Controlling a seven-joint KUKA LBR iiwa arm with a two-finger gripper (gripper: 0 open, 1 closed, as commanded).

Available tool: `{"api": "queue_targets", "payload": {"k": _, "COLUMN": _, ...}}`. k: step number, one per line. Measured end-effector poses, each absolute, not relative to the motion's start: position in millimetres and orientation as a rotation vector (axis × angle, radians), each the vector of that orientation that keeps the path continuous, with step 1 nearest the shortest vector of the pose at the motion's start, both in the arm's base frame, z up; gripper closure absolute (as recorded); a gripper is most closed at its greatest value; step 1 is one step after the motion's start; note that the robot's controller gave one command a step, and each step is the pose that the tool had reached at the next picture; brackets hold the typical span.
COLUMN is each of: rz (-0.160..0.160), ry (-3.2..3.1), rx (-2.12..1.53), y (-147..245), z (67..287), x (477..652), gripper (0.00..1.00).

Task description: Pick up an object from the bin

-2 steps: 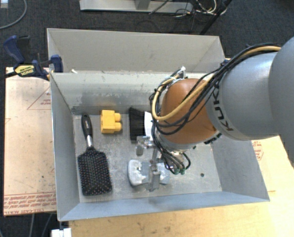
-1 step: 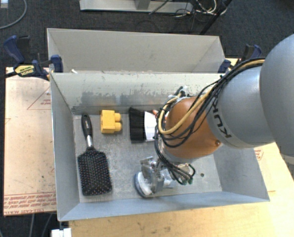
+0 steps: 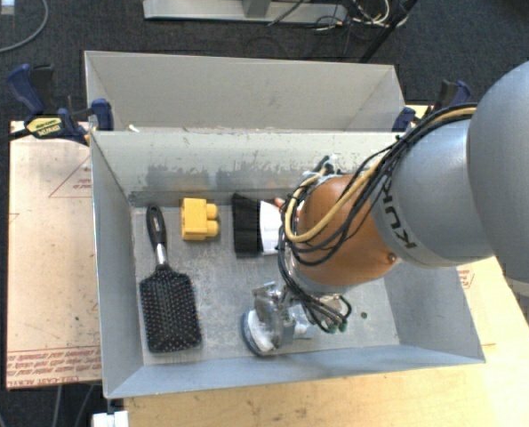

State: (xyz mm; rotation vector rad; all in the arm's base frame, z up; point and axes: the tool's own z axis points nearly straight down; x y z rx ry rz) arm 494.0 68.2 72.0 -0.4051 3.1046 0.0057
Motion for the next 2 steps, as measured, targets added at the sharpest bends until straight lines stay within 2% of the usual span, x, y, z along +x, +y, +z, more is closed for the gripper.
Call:
{"api": "queue_targets", "payload": {"k": 1, "rz": 0.006, "ry": 3.103, "rx": -0.474, "y": 69, "z": 108, "x": 490.6, "gripper": 1.0}}
{"api": "queue_targets", "payload": {"k": 2, "rz": 0.008, "ry": 3.104, "rx": -0.393, "y": 71, "z": 210, "x": 511.6, "gripper": 1.0}}
